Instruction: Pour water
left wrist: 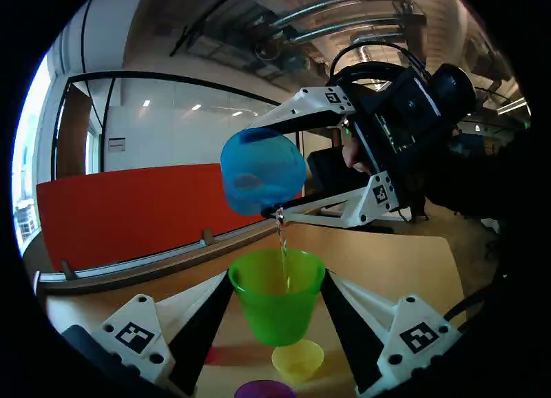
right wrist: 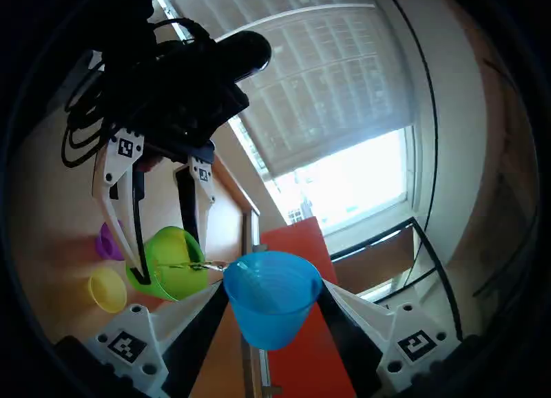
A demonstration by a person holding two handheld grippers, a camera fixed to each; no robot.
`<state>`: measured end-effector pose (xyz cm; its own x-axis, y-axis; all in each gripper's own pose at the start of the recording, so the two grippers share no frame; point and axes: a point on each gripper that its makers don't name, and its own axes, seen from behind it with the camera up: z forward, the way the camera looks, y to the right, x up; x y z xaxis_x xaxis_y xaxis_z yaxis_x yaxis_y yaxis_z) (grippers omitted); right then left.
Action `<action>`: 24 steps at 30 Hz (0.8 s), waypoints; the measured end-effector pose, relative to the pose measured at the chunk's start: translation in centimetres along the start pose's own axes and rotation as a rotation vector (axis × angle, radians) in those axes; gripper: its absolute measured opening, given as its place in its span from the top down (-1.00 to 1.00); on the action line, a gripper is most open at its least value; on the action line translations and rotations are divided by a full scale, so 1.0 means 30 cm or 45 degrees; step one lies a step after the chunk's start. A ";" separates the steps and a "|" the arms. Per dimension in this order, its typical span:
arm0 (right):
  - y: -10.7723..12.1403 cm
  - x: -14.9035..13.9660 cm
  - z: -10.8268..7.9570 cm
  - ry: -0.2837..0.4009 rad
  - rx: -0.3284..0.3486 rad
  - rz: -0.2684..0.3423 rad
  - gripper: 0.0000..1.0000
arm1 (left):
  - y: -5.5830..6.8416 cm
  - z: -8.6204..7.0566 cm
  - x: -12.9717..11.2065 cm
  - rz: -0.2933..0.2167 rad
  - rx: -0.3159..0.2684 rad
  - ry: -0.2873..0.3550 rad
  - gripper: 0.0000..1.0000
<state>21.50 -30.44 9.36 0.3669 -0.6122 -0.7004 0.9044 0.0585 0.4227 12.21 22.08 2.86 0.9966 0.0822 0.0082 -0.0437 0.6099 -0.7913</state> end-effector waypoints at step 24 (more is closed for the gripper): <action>0.006 0.009 0.011 -0.008 0.002 -0.055 -0.82 | 0.009 -0.013 0.001 0.014 0.005 0.000 -0.75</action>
<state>21.70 -30.85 9.44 0.3263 -0.6190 -0.7144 0.9190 0.0308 0.3930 12.25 21.93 2.39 0.9961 0.0886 -0.0003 -0.0547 0.6120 -0.7889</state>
